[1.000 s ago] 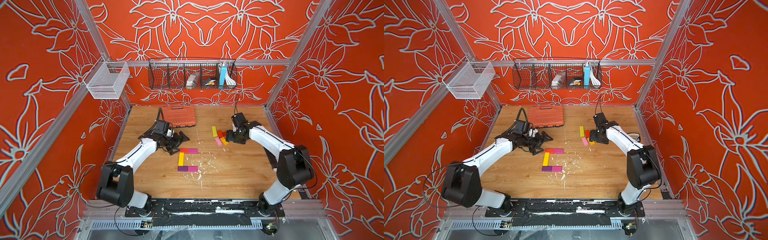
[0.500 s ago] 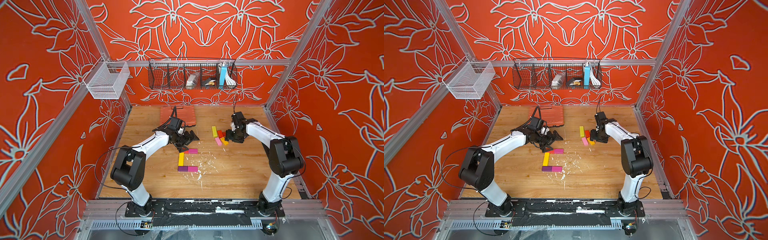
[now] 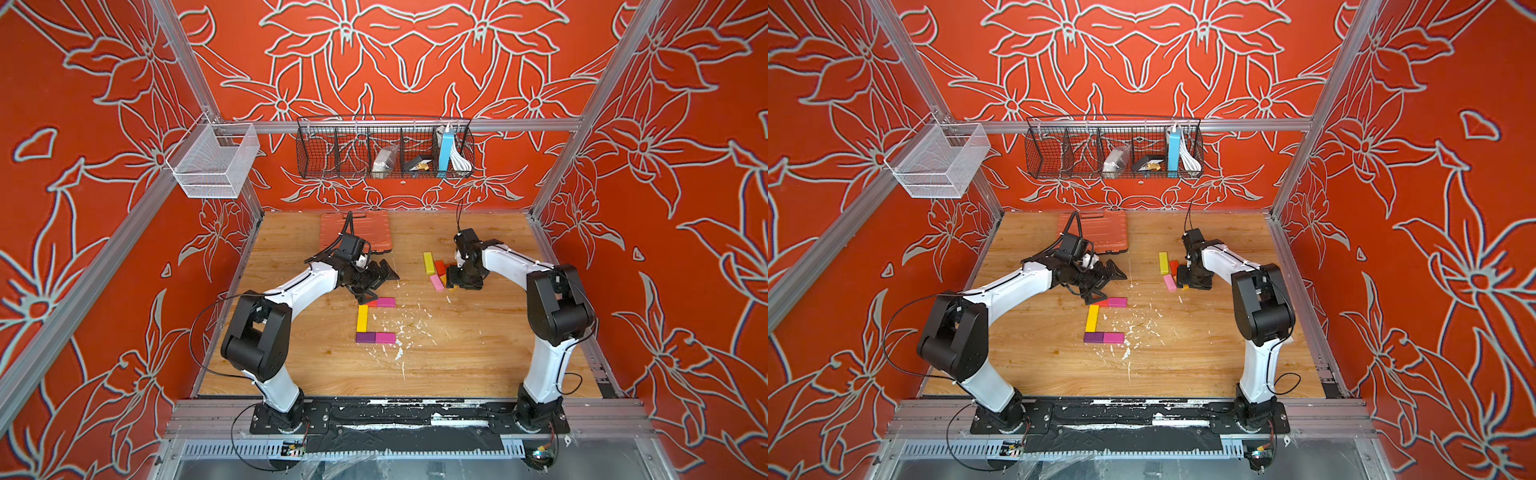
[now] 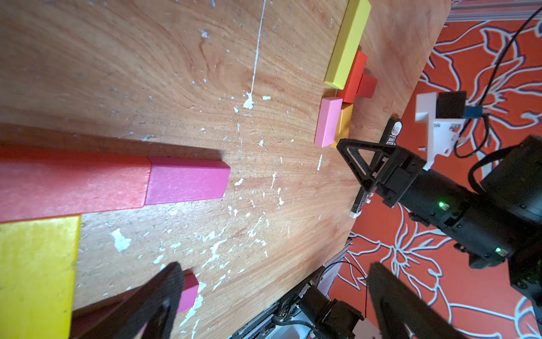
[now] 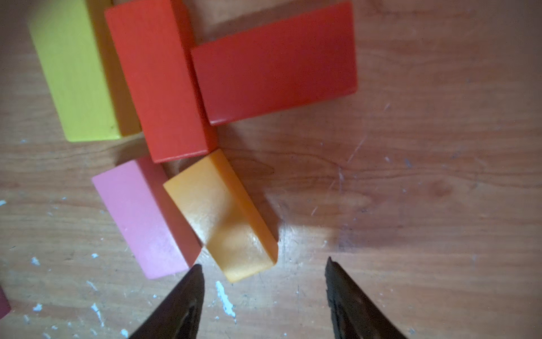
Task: Assemble the letter c with building blocks
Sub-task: Move the building block to the center of the board.
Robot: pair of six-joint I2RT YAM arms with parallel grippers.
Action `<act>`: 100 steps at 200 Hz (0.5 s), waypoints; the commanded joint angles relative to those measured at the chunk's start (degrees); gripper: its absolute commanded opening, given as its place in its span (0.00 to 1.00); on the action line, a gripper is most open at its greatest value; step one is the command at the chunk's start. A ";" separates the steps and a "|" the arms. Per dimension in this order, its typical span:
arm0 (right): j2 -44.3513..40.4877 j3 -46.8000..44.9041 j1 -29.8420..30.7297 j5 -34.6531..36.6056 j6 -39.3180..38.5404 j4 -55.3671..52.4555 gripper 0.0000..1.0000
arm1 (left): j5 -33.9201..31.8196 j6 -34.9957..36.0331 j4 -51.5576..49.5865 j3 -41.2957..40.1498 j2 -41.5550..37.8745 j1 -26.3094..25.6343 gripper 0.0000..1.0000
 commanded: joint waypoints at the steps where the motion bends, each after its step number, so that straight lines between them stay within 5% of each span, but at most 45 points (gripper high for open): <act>1: 2.10 2.49 0.78 3.38 -1.02 -2.03 0.68 | 0.71 -0.24 0.53 0.40 1.02 -0.05 0.98; 48: 5.81 6.91 1.43 4.61 -1.99 -3.91 0.64 | 1.42 -0.63 1.27 0.33 1.74 -0.05 0.98; 100: 6.05 6.79 2.37 3.21 -2.94 -3.86 0.38 | 1.86 -1.22 2.23 -0.27 1.59 -0.05 0.98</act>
